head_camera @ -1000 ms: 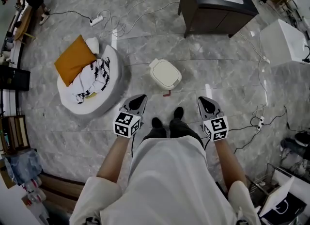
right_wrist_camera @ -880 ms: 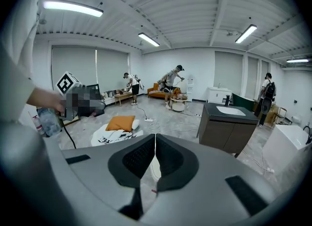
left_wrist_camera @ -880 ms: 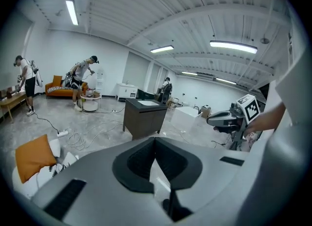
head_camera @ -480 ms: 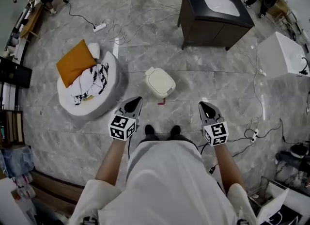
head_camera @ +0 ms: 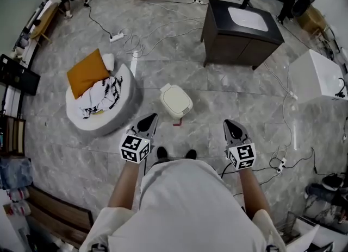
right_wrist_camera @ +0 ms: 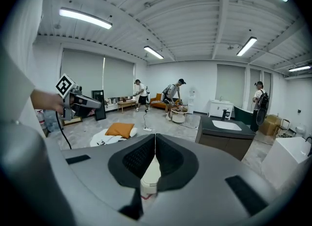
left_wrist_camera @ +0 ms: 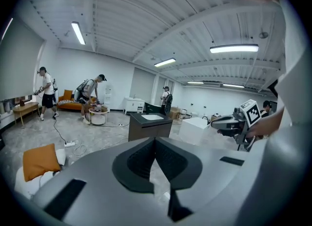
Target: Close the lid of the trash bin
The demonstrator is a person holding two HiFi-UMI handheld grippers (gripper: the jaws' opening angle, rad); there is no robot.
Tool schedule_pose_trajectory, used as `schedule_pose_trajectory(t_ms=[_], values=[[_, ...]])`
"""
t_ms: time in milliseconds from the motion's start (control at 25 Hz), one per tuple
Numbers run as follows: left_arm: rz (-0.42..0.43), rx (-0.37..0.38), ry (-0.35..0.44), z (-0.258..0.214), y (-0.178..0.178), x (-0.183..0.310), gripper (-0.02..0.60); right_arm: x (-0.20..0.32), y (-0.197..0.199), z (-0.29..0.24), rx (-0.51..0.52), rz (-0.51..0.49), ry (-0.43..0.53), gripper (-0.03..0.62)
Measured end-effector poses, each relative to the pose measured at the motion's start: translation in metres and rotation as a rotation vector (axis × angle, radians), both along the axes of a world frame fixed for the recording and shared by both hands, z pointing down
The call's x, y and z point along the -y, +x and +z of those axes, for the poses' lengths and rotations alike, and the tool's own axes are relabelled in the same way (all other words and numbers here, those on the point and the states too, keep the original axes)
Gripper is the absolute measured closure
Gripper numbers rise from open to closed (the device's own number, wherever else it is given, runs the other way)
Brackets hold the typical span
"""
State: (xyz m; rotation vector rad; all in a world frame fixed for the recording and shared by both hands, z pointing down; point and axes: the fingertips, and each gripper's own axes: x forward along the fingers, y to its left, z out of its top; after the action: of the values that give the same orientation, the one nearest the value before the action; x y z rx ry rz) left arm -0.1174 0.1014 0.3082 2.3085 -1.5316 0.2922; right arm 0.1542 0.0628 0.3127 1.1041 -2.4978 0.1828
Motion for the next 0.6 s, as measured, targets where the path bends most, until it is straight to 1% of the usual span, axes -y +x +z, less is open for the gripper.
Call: schedule_pose_trajectory(t_ms=[320, 600], values=[[-0.002, 0.016, 0.024, -0.008, 0.007, -0.004, 0.565, 0.004, 0.009, -0.008, 0.019, 0.005, 0.022, 0.565], [-0.005, 0.015, 0.028, -0.012, 0.003, -0.001, 0.565, 0.005, 0.002, -0.011, 0.027, -0.003, 0.025, 0.565]])
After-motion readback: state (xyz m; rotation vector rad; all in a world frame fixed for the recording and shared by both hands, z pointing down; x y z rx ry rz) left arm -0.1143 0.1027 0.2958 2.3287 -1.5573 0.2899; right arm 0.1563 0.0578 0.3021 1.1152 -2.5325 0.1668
